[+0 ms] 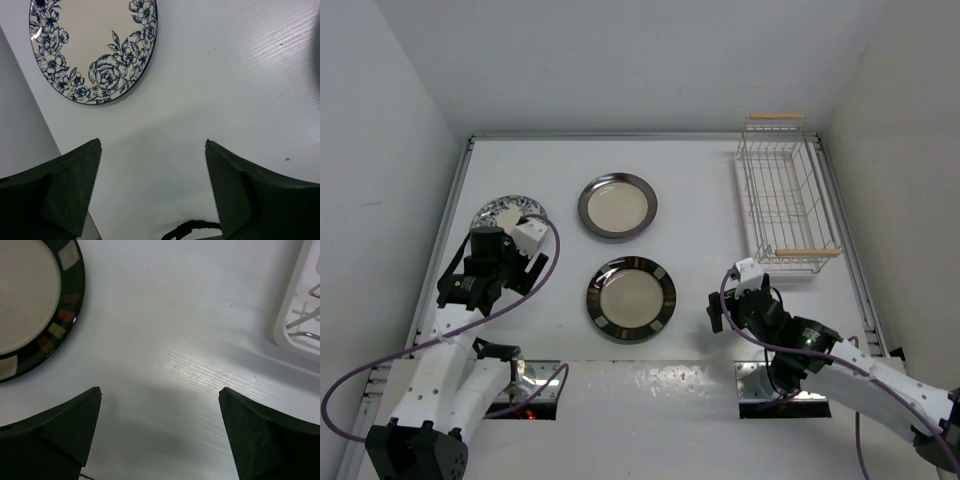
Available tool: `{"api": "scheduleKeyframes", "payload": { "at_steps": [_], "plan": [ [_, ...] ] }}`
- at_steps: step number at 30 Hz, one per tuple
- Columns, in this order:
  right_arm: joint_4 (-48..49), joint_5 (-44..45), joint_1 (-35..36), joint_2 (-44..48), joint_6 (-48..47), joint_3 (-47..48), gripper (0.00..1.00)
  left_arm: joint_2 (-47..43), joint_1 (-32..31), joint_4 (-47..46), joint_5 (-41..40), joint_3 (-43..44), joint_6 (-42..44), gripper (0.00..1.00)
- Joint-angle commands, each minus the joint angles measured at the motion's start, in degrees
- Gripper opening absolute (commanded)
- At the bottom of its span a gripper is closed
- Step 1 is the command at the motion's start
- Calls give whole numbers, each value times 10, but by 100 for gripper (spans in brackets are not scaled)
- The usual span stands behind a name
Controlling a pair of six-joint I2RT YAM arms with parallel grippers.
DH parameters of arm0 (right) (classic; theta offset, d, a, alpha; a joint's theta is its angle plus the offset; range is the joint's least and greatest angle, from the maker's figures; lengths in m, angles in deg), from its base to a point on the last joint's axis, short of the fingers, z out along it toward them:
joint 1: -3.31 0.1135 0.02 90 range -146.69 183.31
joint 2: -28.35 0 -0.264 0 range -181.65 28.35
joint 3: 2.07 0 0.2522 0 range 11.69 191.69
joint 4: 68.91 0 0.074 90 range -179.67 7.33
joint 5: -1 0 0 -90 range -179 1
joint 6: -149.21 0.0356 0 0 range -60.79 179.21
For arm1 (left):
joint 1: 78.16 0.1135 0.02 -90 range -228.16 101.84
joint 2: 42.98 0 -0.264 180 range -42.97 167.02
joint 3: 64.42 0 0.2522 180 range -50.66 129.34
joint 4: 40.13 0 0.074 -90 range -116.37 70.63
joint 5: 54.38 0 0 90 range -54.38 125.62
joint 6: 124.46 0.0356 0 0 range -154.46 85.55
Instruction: Load the plates into the dish rack
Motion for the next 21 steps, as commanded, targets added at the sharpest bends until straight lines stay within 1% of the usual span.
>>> {"api": "scheduleKeyframes", "payload": {
  "at_steps": [1,2,3,4,5,6,7,8,9,10,11,12,13,14,15,17,18,19,20,21],
  "plan": [
    [4,15,1,-15,-8,26,100,3,1,-12,15,-2,4,93],
    [7,18,2,-32,-14,48,100,3,1,-12,15,-2,4,97],
    [7,20,1,-54,-41,60,100,12,1,-17,22,5,4,100],
    [8,25,1,-70,-51,74,100,18,1,-17,22,14,4,100],
    [9,42,2,-128,-78,132,100,36,1,-17,22,26,-10,100],
    [8,51,1,-152,-113,156,100,48,1,-17,22,39,-10,100],
    [2,68,2,-179,-129,204,100,60,1,-17,12,74,-28,100],
    [-2,80,2,-261,-145,255,100,74,1,-17,6,92,-36,100],
    [-8,111,1,-288,-169,280,100,101,1,-17,-3,109,-48,100],
    [-20,113,1,-314,-167,336,100,116,8,-23,-11,141,-69,100],
    [-19,107,-7,-374,-160,380,100,132,13,-24,-11,156,-69,100],
    [-18,-11,-16,-388,-162,407,100,147,13,-24,-6,169,-76,100],
    [-9,-70,-57,-402,-160,415,100,172,13,-24,-6,188,-76,100],
    [11,-130,-70,-437,-150,414,93,181,13,-24,-6,188,-81,100],
    [39,-231,-92,-450,-119,412,88,187,13,-24,-13,188,-81,100],
    [40,-255,-115,-513,-76,412,74,187,29,-33,-18,183,-89,100],
    [35,-256,-125,-527,-58,417,72,187,35,-38,-18,177,-95,100],
    [37,-269,-131,-554,-30,414,72,187,40,-38,-18,170,-95,100],
    [42,-312,-150,-590,-22,403,72,180,53,-45,-9,158,-95,100],
    [71,-338,-155,-600,-1,387,72,180,59,-46,2,151,-95,100]
  ]
}}
